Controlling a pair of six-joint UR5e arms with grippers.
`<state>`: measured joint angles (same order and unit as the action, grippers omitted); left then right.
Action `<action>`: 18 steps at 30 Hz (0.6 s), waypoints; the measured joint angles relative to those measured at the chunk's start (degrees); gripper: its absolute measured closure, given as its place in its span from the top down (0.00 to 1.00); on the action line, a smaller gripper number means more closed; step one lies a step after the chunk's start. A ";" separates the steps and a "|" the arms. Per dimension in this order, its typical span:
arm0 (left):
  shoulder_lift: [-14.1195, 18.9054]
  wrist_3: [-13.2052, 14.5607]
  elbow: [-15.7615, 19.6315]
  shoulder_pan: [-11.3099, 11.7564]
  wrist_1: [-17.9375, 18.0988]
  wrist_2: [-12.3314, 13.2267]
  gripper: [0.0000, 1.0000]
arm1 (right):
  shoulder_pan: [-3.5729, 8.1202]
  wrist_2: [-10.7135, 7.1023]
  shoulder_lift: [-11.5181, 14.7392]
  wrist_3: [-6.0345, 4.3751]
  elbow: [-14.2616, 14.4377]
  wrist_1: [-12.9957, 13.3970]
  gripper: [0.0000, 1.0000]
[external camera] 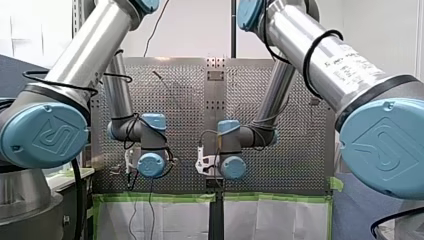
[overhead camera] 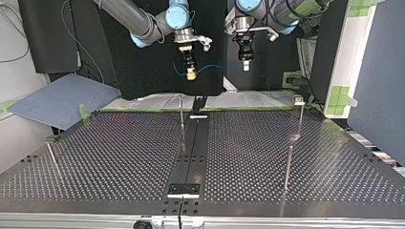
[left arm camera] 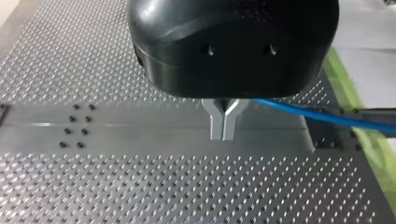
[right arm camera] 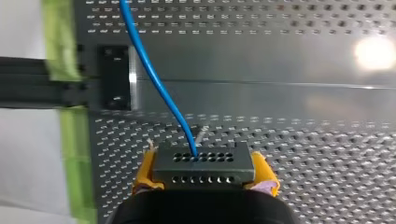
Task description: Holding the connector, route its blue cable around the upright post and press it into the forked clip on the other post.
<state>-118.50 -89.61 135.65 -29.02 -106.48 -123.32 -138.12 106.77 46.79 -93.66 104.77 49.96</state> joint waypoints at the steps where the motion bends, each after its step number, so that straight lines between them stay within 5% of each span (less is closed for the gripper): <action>1: 0.48 -0.07 -0.10 0.15 -0.45 -0.35 0.00 | 0.15 0.01 0.54 -0.05 -0.55 -0.55 0.00; 18: 9.25 -0.72 -7.32 2.46 -9.23 -1.53 0.00 | 1.75 -2.85 8.76 -0.22 -5.74 -8.76 0.00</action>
<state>-109.25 -90.33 128.33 -26.57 -115.71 -124.85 -136.37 103.91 55.55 -93.88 99.03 41.20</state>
